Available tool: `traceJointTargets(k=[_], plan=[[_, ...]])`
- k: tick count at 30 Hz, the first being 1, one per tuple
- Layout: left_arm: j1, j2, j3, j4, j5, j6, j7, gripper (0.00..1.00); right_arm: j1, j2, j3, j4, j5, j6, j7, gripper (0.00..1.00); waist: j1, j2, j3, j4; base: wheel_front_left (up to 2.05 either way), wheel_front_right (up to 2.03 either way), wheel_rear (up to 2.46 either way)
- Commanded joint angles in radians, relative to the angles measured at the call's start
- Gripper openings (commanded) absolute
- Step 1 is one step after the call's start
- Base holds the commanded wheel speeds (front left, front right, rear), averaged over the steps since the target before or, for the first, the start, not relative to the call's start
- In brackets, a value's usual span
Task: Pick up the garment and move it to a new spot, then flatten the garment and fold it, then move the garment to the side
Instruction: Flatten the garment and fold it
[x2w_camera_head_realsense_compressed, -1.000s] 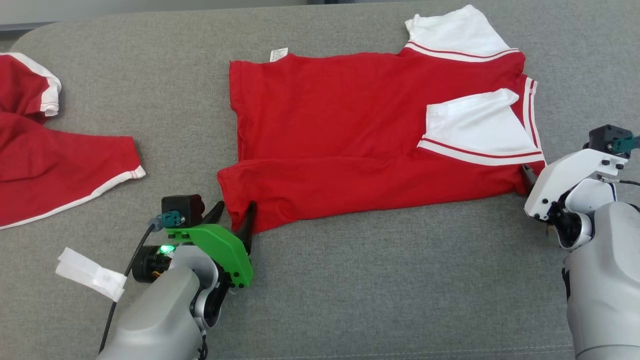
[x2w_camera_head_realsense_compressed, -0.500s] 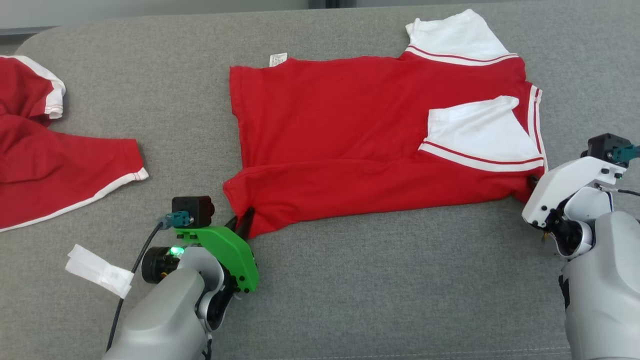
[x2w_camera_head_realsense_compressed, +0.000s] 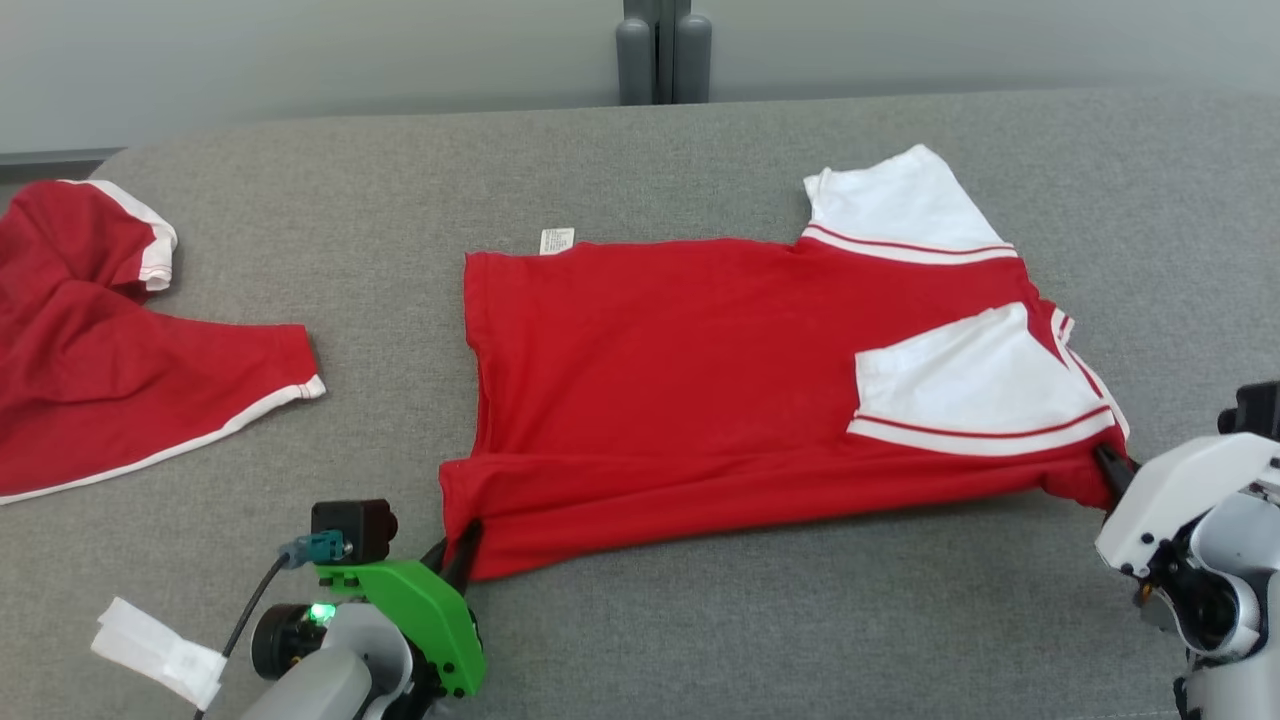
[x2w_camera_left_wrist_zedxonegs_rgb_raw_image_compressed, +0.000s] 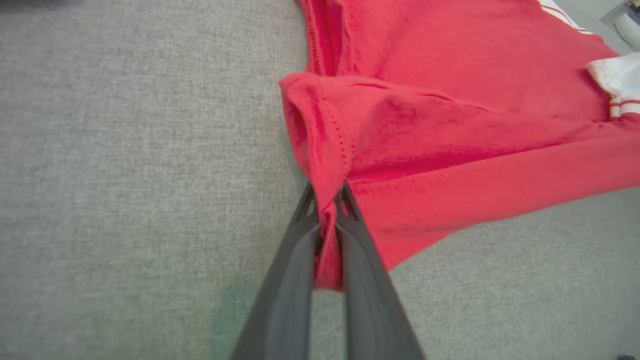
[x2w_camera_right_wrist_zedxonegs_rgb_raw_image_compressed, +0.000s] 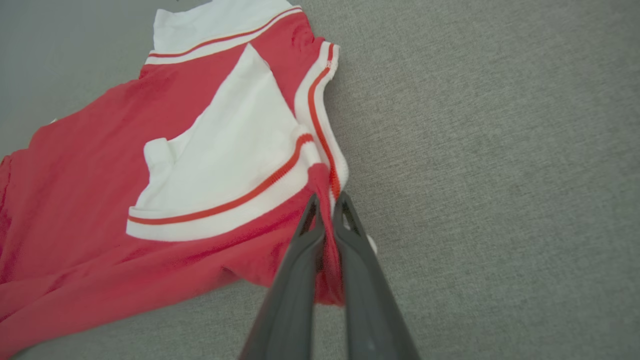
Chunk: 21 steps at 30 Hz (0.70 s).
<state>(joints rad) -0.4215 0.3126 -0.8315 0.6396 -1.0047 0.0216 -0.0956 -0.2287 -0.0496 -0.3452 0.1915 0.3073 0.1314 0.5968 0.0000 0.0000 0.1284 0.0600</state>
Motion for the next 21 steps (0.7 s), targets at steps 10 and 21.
traceJointTargets(k=[10, 21], plan=[[0.146, 0.091, -0.009, -0.178, -0.028, 0.109, 0.066, 1.0, 0.179, -0.004, -0.001, -0.075, 0.058, -0.001, 0.04, 1.0, 0.0, 0.0, -0.028, 0.014, 0.0, 0.0, 0.0], [0.063, 0.131, 0.029, -0.278, -0.026, 0.177, 0.111, 1.0, 0.006, -0.004, 0.0, -0.118, -0.055, -0.001, 0.058, 1.0, 0.0, 0.0, 0.014, 0.022, 0.0, 0.0, 0.0]])
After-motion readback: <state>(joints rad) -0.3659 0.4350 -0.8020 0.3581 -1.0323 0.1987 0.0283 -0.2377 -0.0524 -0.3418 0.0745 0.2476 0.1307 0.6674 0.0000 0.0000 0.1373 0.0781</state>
